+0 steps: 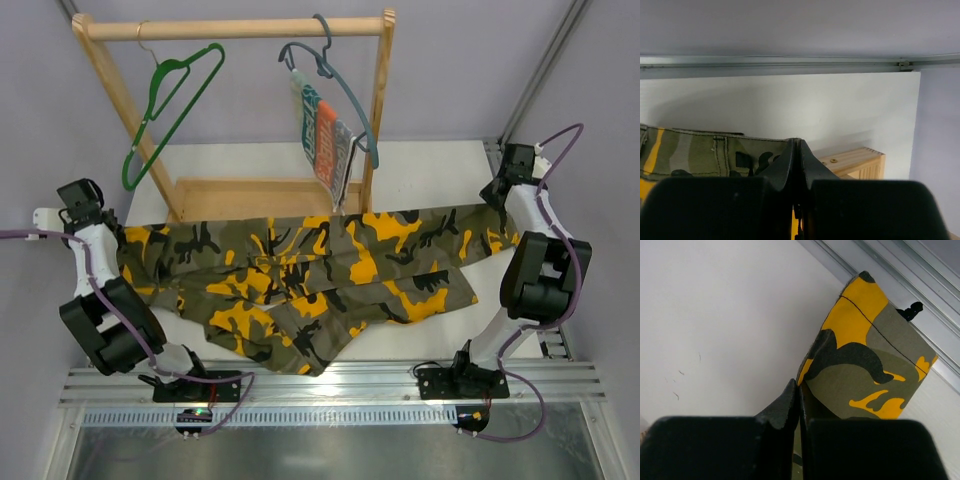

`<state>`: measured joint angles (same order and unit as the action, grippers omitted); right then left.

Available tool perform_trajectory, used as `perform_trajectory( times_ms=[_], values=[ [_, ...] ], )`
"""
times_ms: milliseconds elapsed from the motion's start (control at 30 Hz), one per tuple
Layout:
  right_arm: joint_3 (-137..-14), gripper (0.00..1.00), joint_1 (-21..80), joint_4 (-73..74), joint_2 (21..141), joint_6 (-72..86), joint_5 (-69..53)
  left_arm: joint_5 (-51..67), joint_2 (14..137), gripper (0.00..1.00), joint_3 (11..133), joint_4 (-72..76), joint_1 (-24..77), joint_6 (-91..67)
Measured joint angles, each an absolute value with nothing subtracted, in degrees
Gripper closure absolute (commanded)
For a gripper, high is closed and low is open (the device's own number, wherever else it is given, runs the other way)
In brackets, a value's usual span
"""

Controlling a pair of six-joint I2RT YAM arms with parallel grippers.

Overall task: Place the trousers on the hanger
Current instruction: Fold the trousers

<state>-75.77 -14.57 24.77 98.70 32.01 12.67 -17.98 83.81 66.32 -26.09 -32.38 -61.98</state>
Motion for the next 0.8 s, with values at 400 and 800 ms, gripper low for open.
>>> perform_trajectory(
  times_ms=[400,800],
  values=[
    [-82.8,0.81,-13.5,24.0,105.5,31.7,9.6,-15.9,88.4,0.75,68.2,-23.2,-32.4,-60.8],
    [-79.4,0.51,-11.4,29.1,99.7,30.6,8.7,-16.9,85.7,0.17,73.3,-28.2,-29.2,-58.9]
  ],
)
